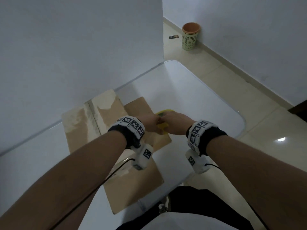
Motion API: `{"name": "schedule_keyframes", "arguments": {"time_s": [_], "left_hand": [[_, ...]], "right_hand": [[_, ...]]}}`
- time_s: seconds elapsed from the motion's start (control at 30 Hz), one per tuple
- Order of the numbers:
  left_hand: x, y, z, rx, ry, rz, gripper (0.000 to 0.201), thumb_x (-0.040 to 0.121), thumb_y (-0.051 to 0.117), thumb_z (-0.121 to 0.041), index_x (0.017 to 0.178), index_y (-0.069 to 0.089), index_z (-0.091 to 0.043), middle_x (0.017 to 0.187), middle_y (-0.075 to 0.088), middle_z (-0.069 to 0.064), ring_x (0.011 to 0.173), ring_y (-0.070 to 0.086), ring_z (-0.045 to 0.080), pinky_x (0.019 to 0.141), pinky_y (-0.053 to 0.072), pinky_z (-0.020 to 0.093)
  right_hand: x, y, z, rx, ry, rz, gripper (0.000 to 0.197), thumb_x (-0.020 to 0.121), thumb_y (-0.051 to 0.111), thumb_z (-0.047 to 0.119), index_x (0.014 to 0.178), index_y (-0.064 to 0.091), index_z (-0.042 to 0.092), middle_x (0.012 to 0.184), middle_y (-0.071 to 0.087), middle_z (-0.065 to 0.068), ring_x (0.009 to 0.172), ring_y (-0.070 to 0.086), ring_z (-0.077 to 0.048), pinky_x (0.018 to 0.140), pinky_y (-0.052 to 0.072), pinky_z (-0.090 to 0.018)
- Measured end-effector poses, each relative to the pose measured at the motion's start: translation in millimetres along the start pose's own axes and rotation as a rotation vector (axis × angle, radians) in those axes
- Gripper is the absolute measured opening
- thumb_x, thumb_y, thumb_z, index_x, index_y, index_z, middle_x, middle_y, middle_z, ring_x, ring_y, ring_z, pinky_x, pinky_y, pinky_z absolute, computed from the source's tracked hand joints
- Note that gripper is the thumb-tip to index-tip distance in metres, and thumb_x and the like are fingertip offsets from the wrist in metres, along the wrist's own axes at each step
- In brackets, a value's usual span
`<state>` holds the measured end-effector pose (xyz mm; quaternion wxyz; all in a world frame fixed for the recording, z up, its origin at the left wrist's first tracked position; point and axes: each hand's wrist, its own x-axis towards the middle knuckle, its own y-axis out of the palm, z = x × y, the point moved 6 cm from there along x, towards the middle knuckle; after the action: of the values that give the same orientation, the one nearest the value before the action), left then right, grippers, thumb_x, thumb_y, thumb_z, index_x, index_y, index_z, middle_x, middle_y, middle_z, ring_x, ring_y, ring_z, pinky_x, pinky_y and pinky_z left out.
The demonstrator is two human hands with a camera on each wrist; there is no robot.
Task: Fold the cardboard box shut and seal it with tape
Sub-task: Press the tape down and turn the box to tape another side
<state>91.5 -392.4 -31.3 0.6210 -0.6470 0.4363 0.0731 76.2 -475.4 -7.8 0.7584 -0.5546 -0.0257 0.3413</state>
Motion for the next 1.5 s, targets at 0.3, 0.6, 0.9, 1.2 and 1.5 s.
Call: {"name": "schedule_keyframes", "arguments": {"time_s": [0.3, 0.6, 0.9, 1.2, 1.5], "left_hand": [[6.7, -2.3, 42.3, -0.627, -0.125, -0.007, 0.032, 0.088, 0.067, -0.032, 0.115, 0.064, -0.015, 0.100, 0.066, 0.005, 0.080, 0.063, 0.018, 0.074, 0.052, 0.032], [-0.1, 7.1, 45.9, -0.995, -0.162, 0.051, 0.030, 0.087, 0.069, -0.029, 0.117, 0.067, -0.023, 0.116, 0.068, 0.011, 0.086, 0.057, 0.018, 0.076, 0.042, 0.032], [1.4, 7.3, 47.7, -1.008, -0.173, 0.140, 0.051, 0.077, 0.074, -0.040, 0.125, 0.059, -0.031, 0.122, 0.064, 0.005, 0.103, 0.064, 0.025, 0.090, 0.049, 0.042], [2.9, 7.1, 31.6, -0.958, -0.118, 0.190, 0.046, 0.092, 0.063, -0.025, 0.136, 0.050, -0.021, 0.127, 0.059, 0.004, 0.106, 0.063, 0.023, 0.069, 0.054, 0.022], [-1.5, 2.5, 24.2, -0.864, -0.133, 0.150, 0.061, 0.085, 0.069, -0.040, 0.139, 0.045, -0.022, 0.123, 0.061, 0.002, 0.096, 0.065, 0.016, 0.082, 0.049, 0.026]], "right_hand": [[-8.3, 8.3, -117.3, 0.571, 0.574, -0.526, 0.028, 0.084, 0.044, -0.004, 0.100, 0.065, 0.006, 0.107, 0.064, -0.013, 0.102, 0.058, -0.028, 0.085, 0.046, -0.030], [40.5, 83.0, -111.2, 0.158, 0.449, 0.008, 0.036, 0.095, 0.051, 0.024, 0.125, 0.044, 0.007, 0.123, 0.049, -0.016, 0.109, 0.054, -0.033, 0.085, 0.047, -0.040], [29.5, 84.0, -119.3, 0.124, 0.506, 0.039, 0.031, 0.089, 0.054, 0.031, 0.113, 0.048, 0.011, 0.102, 0.062, -0.014, 0.079, 0.058, -0.030, 0.062, 0.042, -0.032], [-17.7, 118.7, -128.7, 0.851, 0.703, -0.019, 0.035, 0.082, 0.070, 0.015, 0.115, 0.063, 0.013, 0.108, 0.066, -0.012, 0.092, 0.065, -0.029, 0.083, 0.057, -0.041], [-65.9, 137.0, -48.0, 1.189, 0.409, 0.495, 0.021, 0.096, 0.056, 0.018, 0.114, 0.058, 0.007, 0.098, 0.052, -0.010, 0.071, 0.050, -0.012, 0.072, 0.048, -0.023]]}}
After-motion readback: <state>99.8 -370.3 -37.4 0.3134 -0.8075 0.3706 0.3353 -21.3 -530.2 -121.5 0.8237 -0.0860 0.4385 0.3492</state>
